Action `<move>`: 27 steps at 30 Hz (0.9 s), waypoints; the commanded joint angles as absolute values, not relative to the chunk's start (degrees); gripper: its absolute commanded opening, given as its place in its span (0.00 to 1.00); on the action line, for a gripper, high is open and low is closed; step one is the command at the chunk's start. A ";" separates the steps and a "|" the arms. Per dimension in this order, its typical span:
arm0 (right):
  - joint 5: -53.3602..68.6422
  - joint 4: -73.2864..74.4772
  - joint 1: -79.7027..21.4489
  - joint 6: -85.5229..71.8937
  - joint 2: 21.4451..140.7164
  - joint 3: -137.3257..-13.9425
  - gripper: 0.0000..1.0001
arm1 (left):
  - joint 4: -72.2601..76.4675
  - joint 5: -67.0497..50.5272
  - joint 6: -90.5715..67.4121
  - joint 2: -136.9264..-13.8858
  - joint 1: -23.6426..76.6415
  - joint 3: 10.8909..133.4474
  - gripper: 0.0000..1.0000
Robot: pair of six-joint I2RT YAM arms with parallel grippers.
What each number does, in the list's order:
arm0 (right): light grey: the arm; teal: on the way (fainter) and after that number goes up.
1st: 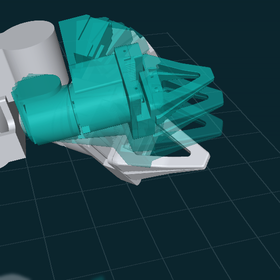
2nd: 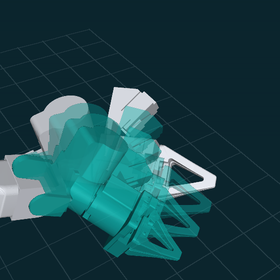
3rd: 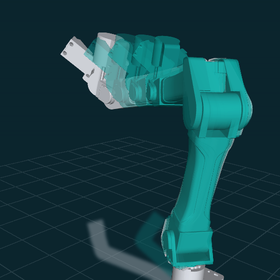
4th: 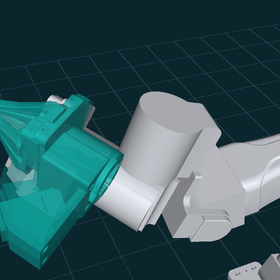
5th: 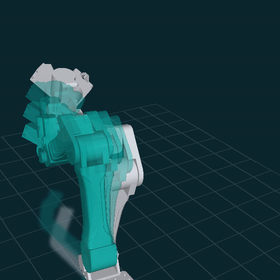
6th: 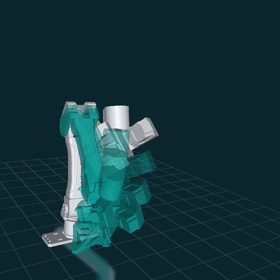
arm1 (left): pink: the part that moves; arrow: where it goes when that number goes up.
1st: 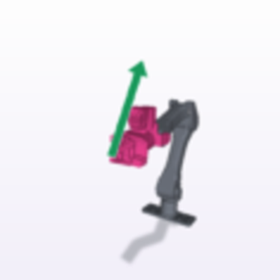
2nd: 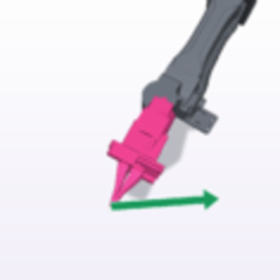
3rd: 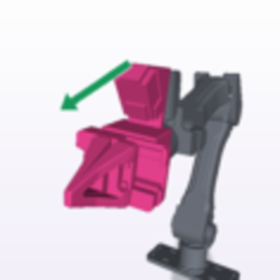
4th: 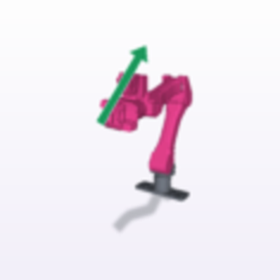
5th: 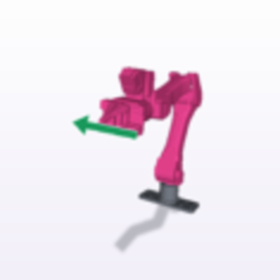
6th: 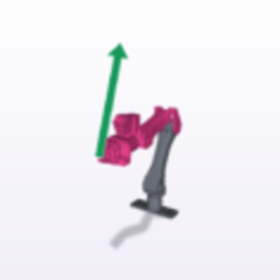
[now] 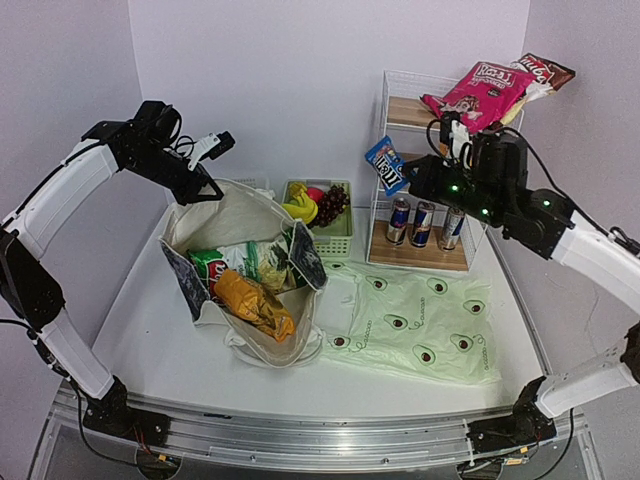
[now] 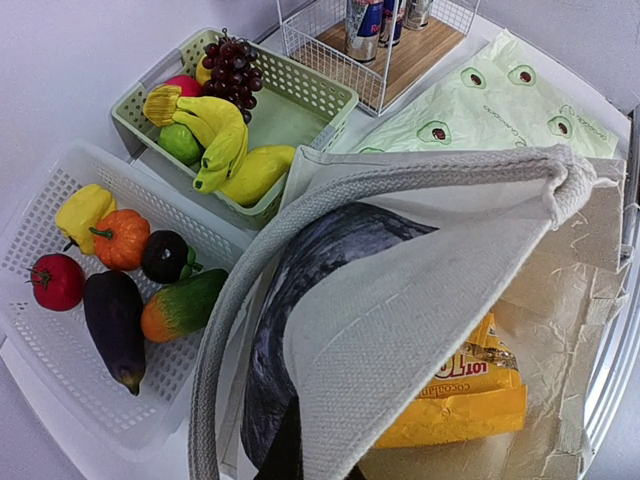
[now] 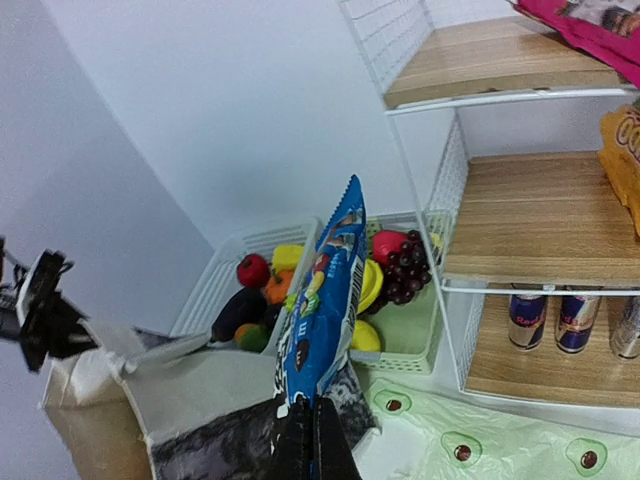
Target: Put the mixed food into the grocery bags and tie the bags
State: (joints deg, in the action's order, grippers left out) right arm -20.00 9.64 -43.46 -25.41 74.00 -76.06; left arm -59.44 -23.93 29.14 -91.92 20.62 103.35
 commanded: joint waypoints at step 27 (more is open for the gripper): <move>-14.16 25.57 -63.15 -2.04 107.16 -108.99 0.84 | -55.46 -25.40 29.59 -89.28 20.43 101.82 0.00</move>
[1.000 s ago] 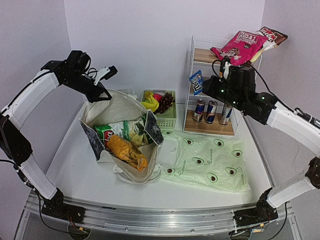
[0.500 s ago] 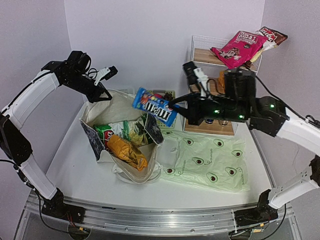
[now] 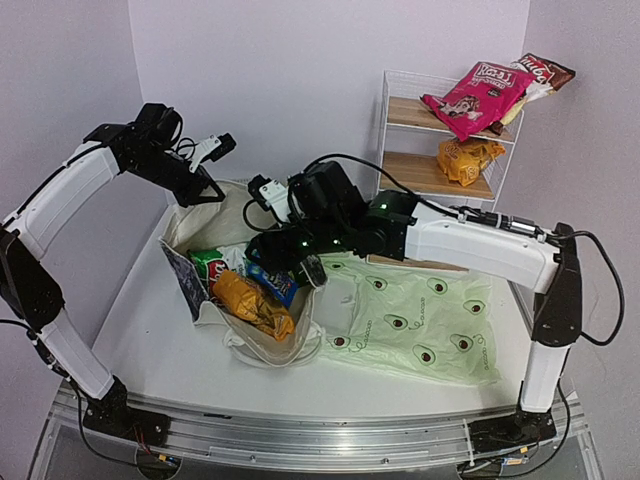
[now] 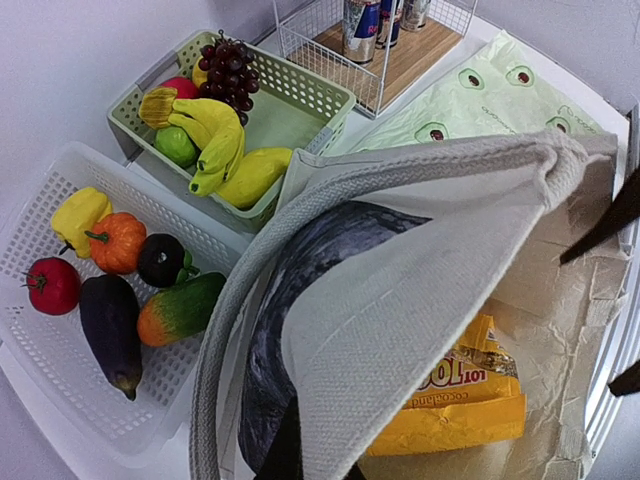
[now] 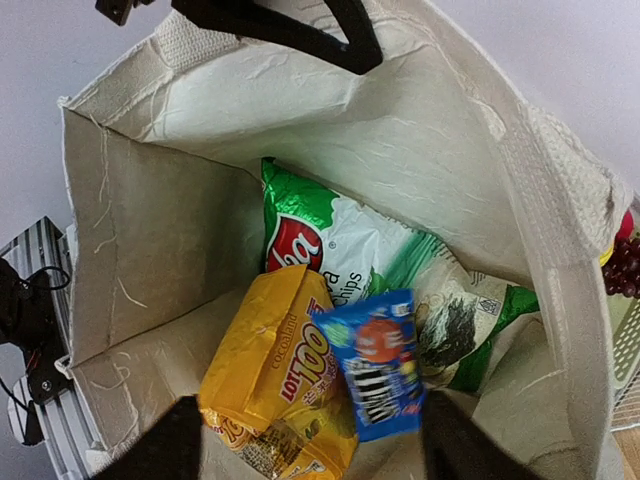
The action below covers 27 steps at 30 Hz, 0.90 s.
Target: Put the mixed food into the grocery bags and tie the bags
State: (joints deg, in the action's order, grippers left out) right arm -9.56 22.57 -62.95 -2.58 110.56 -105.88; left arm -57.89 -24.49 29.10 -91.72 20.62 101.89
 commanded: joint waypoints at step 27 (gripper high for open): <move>-29.09 -40.03 -30.45 2.95 85.54 -36.01 0.88 | -43.76 -32.06 26.54 -86.16 20.40 88.93 0.00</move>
State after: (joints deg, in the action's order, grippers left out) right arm -28.50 -14.74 -35.31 0.53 79.31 -38.71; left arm -50.42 -30.98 28.72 -88.92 20.62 93.46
